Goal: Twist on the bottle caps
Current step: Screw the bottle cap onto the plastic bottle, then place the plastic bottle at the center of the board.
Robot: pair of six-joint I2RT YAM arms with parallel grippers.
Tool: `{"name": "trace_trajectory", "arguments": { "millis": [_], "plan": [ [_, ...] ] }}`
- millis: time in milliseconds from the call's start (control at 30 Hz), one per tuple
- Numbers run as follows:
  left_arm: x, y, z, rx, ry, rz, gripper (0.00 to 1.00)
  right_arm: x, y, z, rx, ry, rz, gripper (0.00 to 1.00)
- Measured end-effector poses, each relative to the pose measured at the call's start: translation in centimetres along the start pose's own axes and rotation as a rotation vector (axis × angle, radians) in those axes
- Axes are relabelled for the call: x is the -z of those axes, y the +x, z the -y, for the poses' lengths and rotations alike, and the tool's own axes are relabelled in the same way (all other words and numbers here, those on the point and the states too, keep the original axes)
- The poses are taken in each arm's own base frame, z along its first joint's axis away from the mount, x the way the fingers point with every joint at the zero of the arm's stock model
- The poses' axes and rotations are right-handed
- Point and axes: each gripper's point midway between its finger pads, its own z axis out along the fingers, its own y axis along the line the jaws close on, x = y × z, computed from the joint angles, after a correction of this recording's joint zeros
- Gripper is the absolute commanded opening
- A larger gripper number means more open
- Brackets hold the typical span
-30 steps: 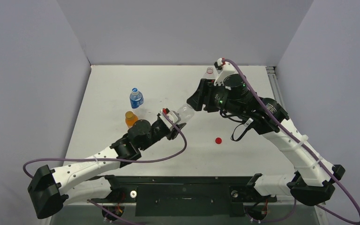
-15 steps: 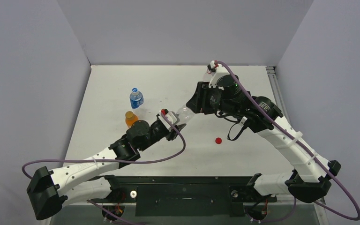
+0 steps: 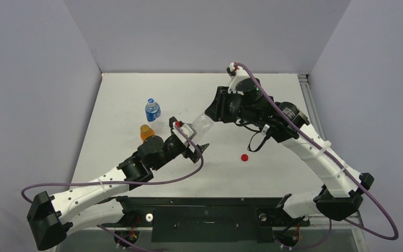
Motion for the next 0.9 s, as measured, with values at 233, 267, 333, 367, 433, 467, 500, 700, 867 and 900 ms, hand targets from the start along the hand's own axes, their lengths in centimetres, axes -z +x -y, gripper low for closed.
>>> {"name": "trace_trajectory", "arguments": {
  "millis": [233,267,333,367,433,467,500,700,867,900],
  "plan": [
    [3.1,-1.5,-2.4,0.037,-0.114,0.017,0.96,-2.6,-1.8,-0.2,0.012,0.054,0.03,0.0],
    [3.7,-1.9,-2.8,0.043,-0.135,0.021,0.96,-3.2,-1.9,-0.3,0.015,0.06,0.029,0.0],
    [4.9,-2.9,-3.7,0.06,-0.176,0.04,0.96,-4.7,-2.1,-0.3,0.028,0.083,0.028,0.0],
    [5.7,-3.6,-4.1,0.068,-0.196,0.054,0.96,-5.5,-2.1,-0.4,0.036,0.093,0.026,0.0],
    [7.3,-5.3,-5.1,0.091,-0.24,0.09,0.96,-7.0,-2.0,-0.5,0.051,0.116,0.019,0.0],
    [8.1,-6.3,-5.6,0.105,-0.263,0.111,0.97,-8.1,-2.0,-0.7,0.064,0.131,0.018,0.0],
    [9.1,-7.4,-6.1,0.12,-0.287,0.137,0.97,-9.0,-1.9,-1.0,0.077,0.14,0.016,0.0],
    [15.6,-14.1,-9.6,0.246,-0.456,0.32,0.96,-13.7,-0.6,-2.6,0.149,0.194,0.012,0.0],
    [19.7,-16.8,-11.5,0.327,-0.55,0.398,0.96,-16.8,0.6,-3.3,0.196,0.234,0.024,0.0],
    [20.1,-17.0,-11.7,0.335,-0.561,0.402,0.96,-17.4,1.0,-3.3,0.204,0.242,0.023,0.0]
  ]
}}
